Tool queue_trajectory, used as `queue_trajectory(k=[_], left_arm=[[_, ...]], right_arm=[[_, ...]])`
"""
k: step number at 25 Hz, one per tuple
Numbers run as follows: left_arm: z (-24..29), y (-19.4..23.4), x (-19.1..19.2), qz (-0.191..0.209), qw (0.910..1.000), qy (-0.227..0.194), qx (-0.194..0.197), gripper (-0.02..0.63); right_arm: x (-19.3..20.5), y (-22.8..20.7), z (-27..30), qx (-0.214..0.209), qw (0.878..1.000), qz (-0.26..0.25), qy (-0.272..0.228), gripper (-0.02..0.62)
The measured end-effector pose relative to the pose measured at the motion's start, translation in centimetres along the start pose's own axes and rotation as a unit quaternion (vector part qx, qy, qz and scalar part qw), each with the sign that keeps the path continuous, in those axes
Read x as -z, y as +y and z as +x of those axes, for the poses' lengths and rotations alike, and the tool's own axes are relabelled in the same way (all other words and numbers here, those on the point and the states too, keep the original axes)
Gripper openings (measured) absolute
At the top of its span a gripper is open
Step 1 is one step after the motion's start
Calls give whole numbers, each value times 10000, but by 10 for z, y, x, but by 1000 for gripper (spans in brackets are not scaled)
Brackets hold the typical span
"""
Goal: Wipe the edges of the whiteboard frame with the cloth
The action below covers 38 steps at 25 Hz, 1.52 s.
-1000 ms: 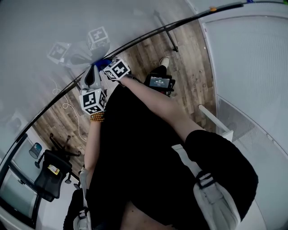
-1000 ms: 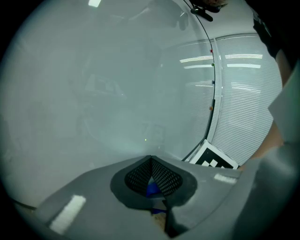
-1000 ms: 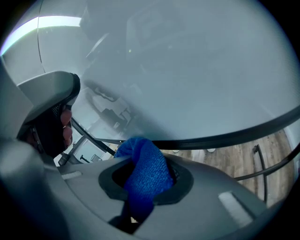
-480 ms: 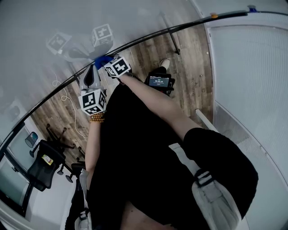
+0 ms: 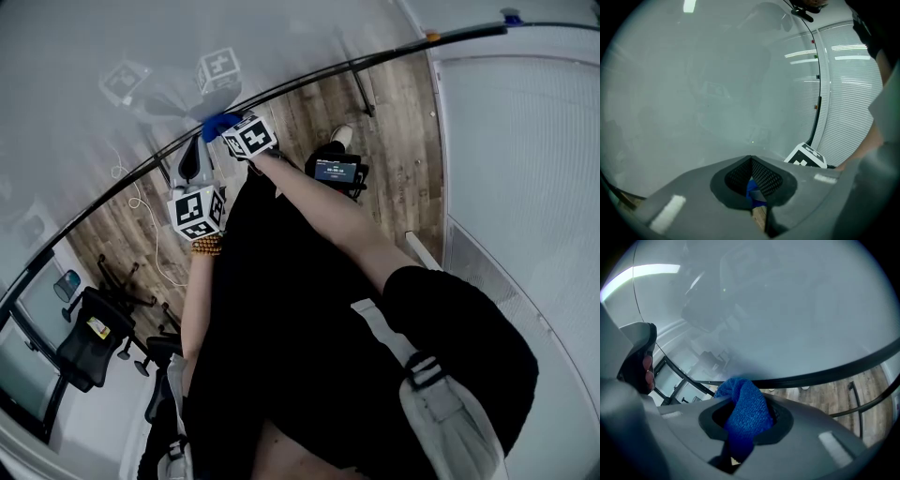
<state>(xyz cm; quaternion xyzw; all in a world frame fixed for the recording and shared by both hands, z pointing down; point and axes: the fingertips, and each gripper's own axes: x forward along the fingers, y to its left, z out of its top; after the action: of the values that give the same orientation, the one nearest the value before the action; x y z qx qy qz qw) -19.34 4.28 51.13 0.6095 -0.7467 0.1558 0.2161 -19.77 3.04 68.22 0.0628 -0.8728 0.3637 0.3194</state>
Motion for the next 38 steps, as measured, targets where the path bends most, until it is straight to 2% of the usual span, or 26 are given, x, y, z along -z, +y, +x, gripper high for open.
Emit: queue_trajectory(k=[16,34,38], left_arm=[[-15,-26,-26,31,9999,-93,101,98],[-19,-37,-45,114,9996,-99,240,98],[-5,-52,-46,152,9993,-85,323,98]], right_arm=[[-12,0,-39,139,9999,-28,-71,91],[-22,9,-55,173,9998,-50,-85,91],[-23,-8,-64,224,9997,-12,-102,91]])
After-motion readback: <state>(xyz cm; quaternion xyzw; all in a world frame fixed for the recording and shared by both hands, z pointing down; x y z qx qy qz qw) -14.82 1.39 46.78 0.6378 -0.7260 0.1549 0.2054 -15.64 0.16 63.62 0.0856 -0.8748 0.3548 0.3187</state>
